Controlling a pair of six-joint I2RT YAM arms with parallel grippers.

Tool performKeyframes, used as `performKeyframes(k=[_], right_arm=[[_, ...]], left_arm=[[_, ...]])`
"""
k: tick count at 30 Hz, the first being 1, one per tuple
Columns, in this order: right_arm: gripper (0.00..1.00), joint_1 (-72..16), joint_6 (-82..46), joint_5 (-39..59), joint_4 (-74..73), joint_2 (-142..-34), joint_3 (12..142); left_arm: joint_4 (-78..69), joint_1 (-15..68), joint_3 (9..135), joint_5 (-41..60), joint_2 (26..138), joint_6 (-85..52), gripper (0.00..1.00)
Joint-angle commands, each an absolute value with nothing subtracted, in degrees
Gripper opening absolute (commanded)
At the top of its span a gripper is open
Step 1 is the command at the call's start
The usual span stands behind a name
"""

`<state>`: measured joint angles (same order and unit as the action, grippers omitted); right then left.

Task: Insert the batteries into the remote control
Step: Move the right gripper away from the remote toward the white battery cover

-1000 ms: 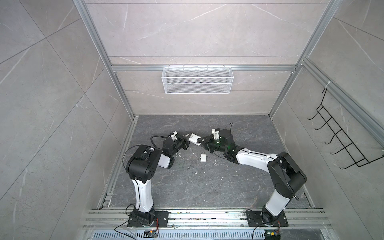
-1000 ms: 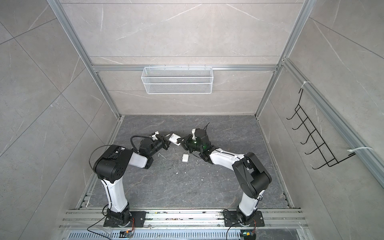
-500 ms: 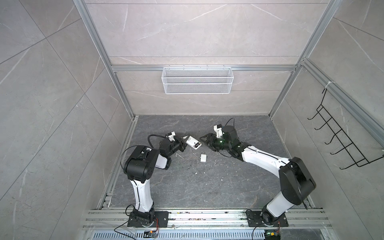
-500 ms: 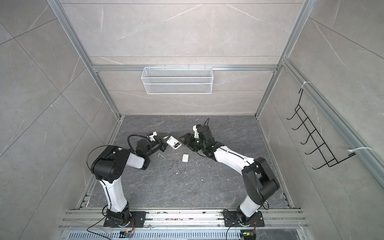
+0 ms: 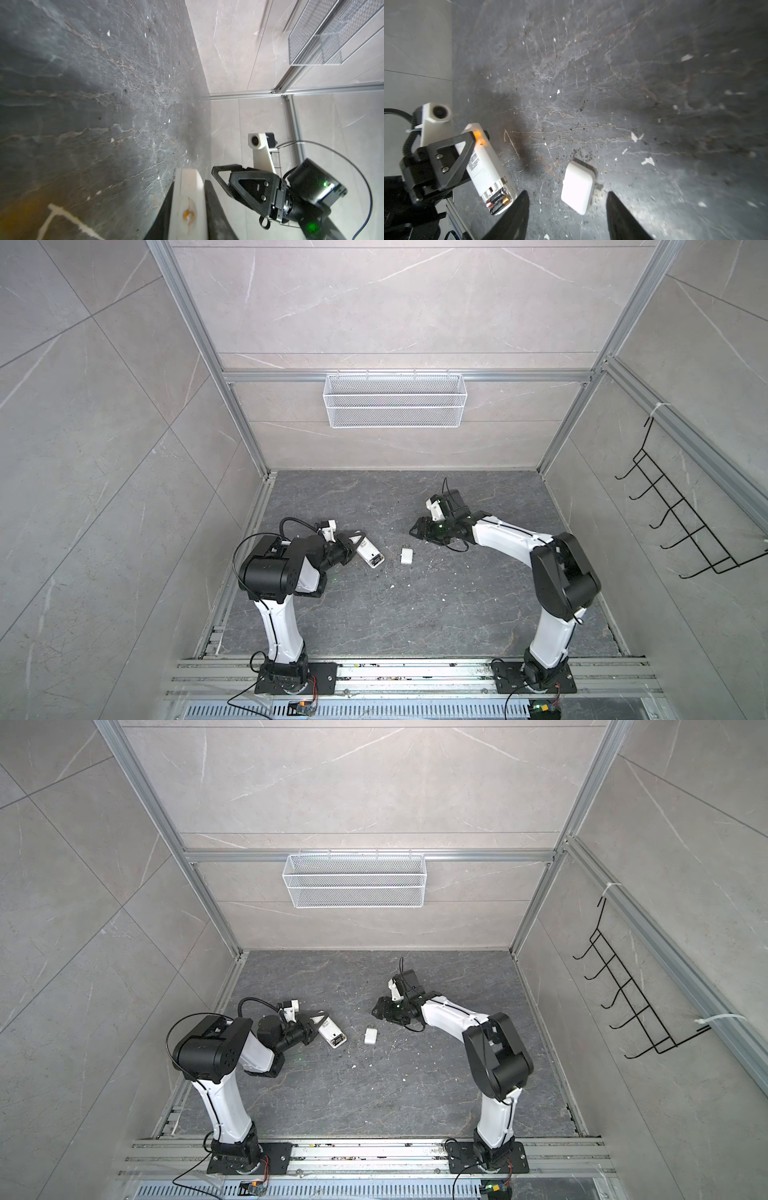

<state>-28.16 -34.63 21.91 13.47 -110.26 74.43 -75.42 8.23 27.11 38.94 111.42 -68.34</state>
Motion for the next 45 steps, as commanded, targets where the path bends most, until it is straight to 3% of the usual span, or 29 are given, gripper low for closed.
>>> performKeyframes(k=[1, 6, 12, 35, 41, 45], right_arm=[[0.59, -28.5, -33.3, 25.5, 14.9, -115.5, 80.6], [0.57, -28.5, -34.9, 27.7, 15.4, -123.5, 87.2], [0.57, -28.9, -37.6, 29.5, 12.4, -125.9, 86.3], [0.55, -31.8, -39.6, 33.0, 4.0, -113.8, 66.5], [0.55, -35.1, -39.2, 29.5, 4.3, -107.8, 61.4], [0.57, -38.9, -31.3, 16.5, 11.3, -102.4, 60.0]], left_arm=[[-77.0, 7.1, 27.5, 42.2, 109.1, -61.1, 0.04], [-79.9, 6.6, 28.7, 42.4, 111.2, -65.1, 0.05], [-81.0, 6.2, 30.3, 43.9, 114.3, -68.3, 0.04], [-81.0, 6.2, 29.4, 44.4, 113.2, -68.5, 0.04], [-81.0, 6.1, 29.4, 44.4, 112.8, -68.5, 0.04], [-81.0, 6.1, 29.5, 44.6, 113.3, -68.4, 0.04]])
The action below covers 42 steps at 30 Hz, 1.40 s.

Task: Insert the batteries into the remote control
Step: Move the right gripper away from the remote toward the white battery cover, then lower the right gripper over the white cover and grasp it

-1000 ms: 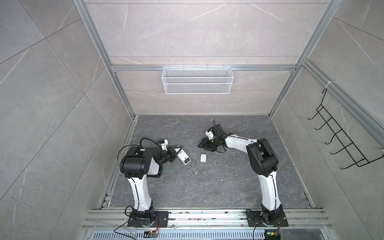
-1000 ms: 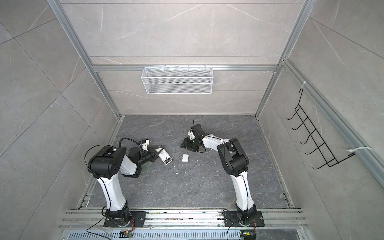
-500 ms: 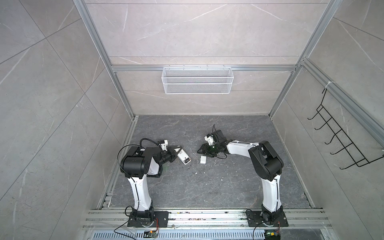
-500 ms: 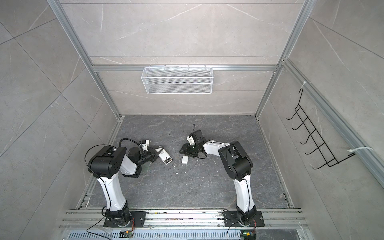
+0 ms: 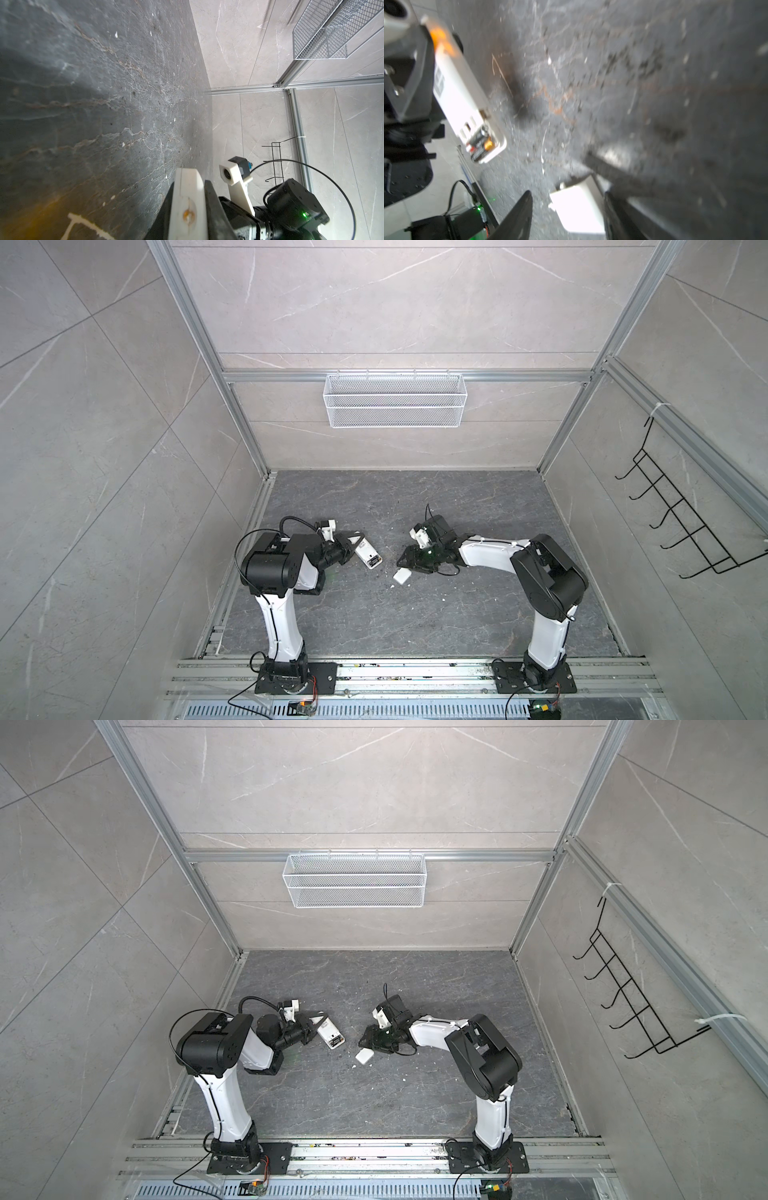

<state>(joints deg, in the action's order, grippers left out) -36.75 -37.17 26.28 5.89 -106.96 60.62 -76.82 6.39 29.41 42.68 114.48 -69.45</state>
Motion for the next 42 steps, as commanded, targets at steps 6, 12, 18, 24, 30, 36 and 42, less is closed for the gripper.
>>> performKeyframes(k=[6, 12, 18, 24, 30, 36, 42], right_arm=[[0.64, -43.9, -19.4, 6.6, 16.4, -101.0, 60.9], [0.69, -46.8, -12.0, 2.5, 20.8, -104.1, 65.3], [0.74, -48.3, -9.0, -0.8, 21.3, -105.7, 66.0], [0.76, -49.3, -6.9, -2.0, 21.8, -108.1, 68.0], [0.76, -49.5, -6.4, -0.5, 22.3, -111.0, 69.7], [0.76, -50.7, -6.7, -3.5, 22.5, -111.9, 69.6], [0.75, -51.4, -7.2, -5.1, 22.1, -110.9, 68.3]], left_arm=[[-81.0, 6.1, 29.6, 44.9, 113.8, -68.4, 0.03], [-81.0, 6.2, 29.6, 44.7, 114.1, -68.2, 0.03], [-81.0, 6.1, 30.1, 45.0, 114.9, -68.8, 0.03], [-81.0, 6.1, 30.1, 45.1, 114.7, -68.8, 0.03], [-81.0, 6.2, 30.3, 45.3, 115.0, -69.1, 0.03], [-81.0, 6.2, 30.2, 45.3, 114.8, -69.0, 0.03], [-81.0, 6.1, 30.4, 45.6, 114.9, -69.0, 0.03]])
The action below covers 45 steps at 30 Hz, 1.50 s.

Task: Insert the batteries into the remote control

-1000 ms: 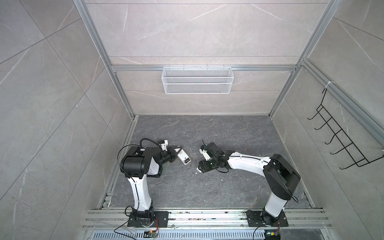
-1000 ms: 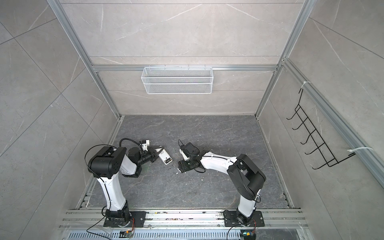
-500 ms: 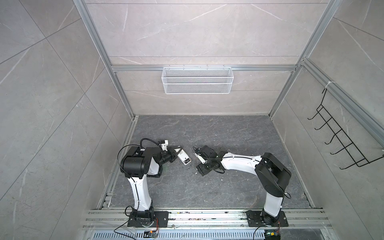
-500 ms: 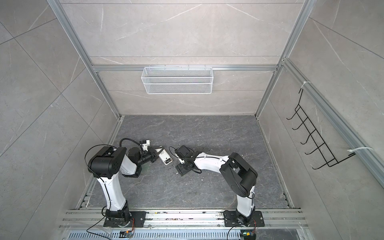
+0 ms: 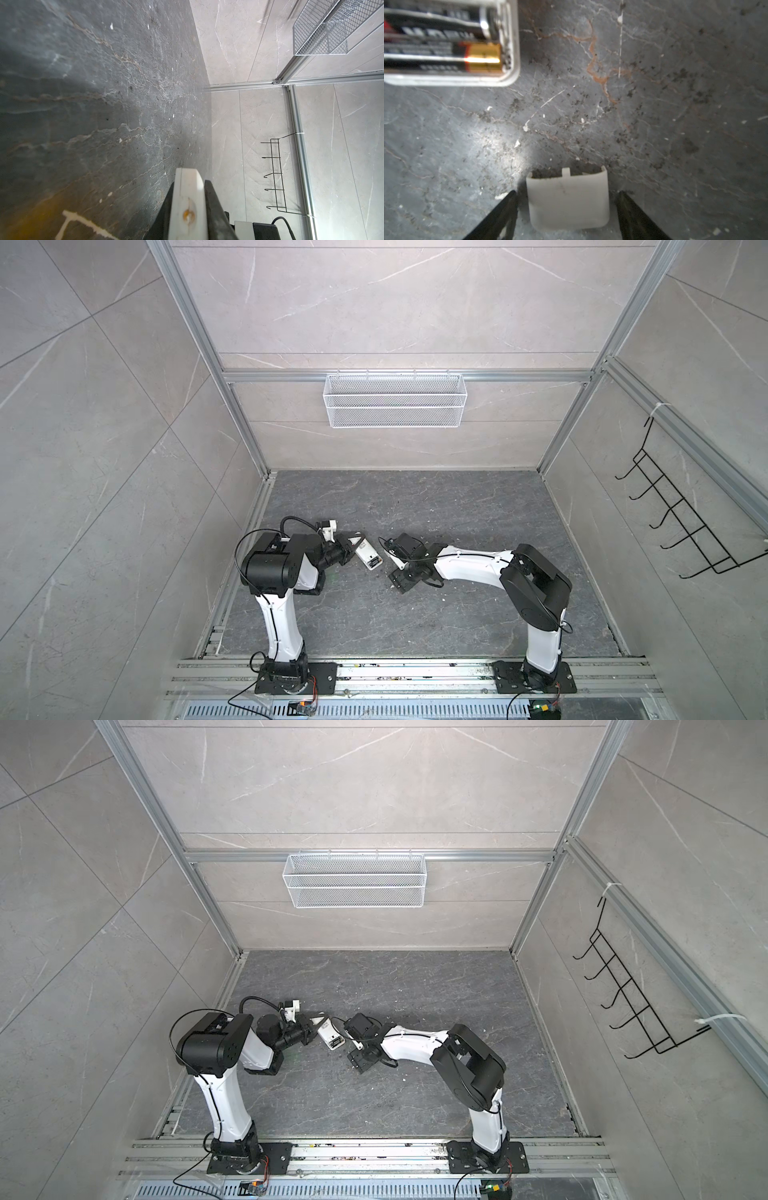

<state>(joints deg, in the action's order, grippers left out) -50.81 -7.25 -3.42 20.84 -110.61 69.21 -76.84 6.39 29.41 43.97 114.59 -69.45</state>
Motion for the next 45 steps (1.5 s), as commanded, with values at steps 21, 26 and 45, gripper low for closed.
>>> performKeyframes(k=[21, 26, 45], right_arm=[[0.56, -52.6, -16.3, -15.0, 19.5, -102.5, 57.7], [0.56, -52.0, -22.7, -18.7, 20.9, -94.3, 51.7], [0.58, -43.9, -31.8, -1.1, 6.6, -83.5, 40.3]], left_arm=[[-81.0, 15.1, 36.3, 45.1, 118.5, -67.9, 0.0], [-81.0, 19.4, 42.4, 48.0, 121.2, -65.1, 0.0], [-70.1, 27.3, 48.5, 44.8, 125.4, -48.4, 0.07]])
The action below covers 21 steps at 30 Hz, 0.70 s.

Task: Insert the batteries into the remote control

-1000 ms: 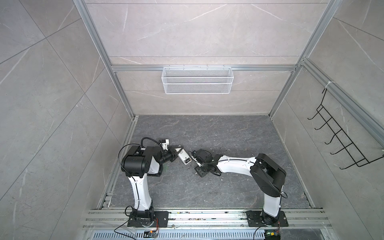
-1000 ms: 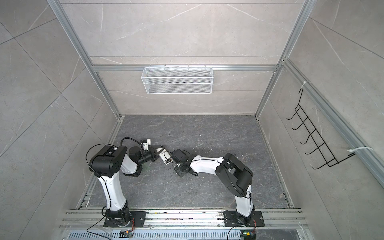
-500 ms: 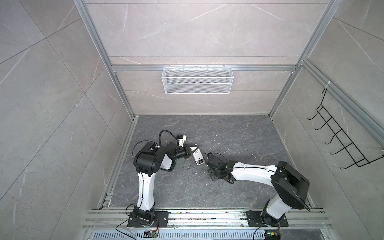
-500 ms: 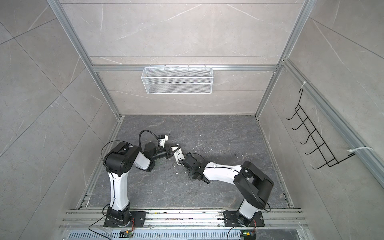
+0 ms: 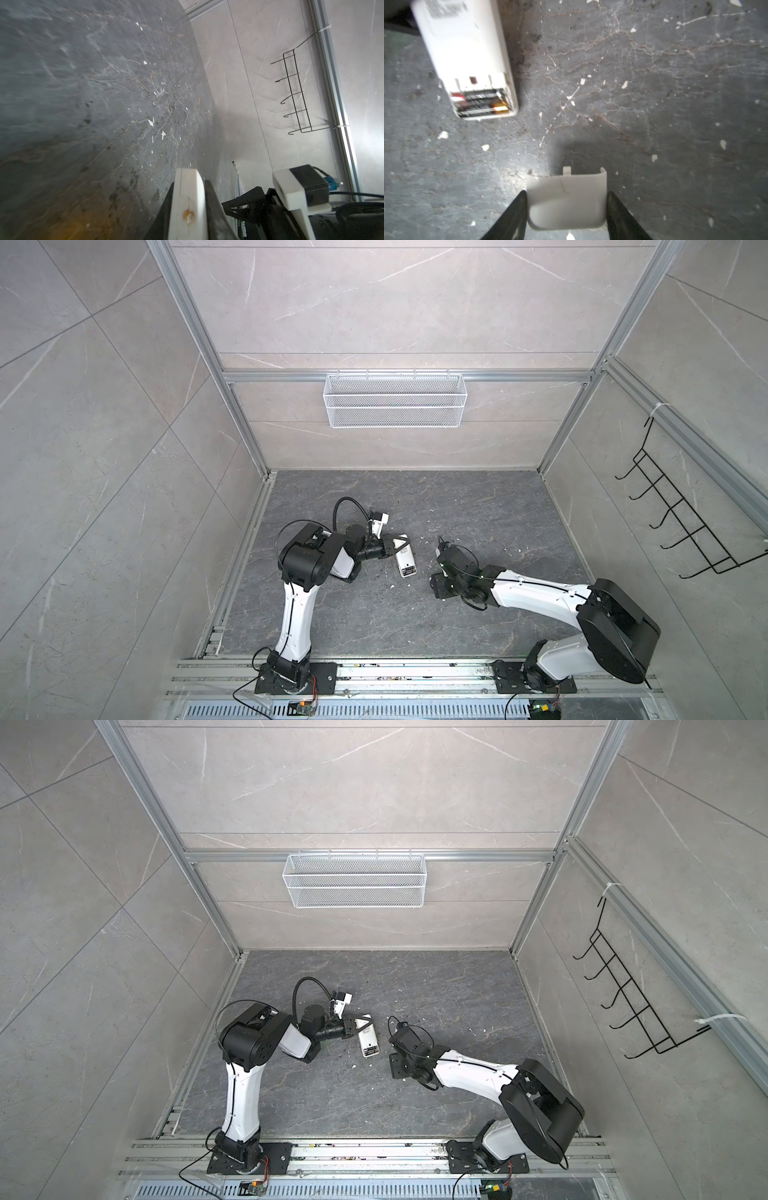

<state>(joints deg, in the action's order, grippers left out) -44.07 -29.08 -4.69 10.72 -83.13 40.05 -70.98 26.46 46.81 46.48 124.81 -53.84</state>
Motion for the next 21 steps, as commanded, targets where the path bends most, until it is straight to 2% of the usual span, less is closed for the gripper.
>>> performKeyframes(k=[1, 7, 15, 21], right_arm=[[0.58, -43.9, -32.4, -0.6, 5.4, -83.8, 40.1], [0.58, -43.9, -33.8, 1.1, 2.9, -86.0, 40.5], [0.59, -44.3, -33.8, -2.4, -0.2, -88.6, 40.8], [0.59, -45.9, -29.0, -7.1, 1.4, -91.6, 44.2]], left_arm=[[-69.3, 27.5, 48.4, 43.7, 125.5, -47.5, 0.07], [-70.9, 27.6, 49.1, 43.1, 127.8, -49.0, 0.08], [-77.0, 27.6, 45.3, 38.6, 129.8, -50.1, 0.07], [-80.9, 27.8, 47.4, 42.3, 133.1, -55.6, 0.07]])
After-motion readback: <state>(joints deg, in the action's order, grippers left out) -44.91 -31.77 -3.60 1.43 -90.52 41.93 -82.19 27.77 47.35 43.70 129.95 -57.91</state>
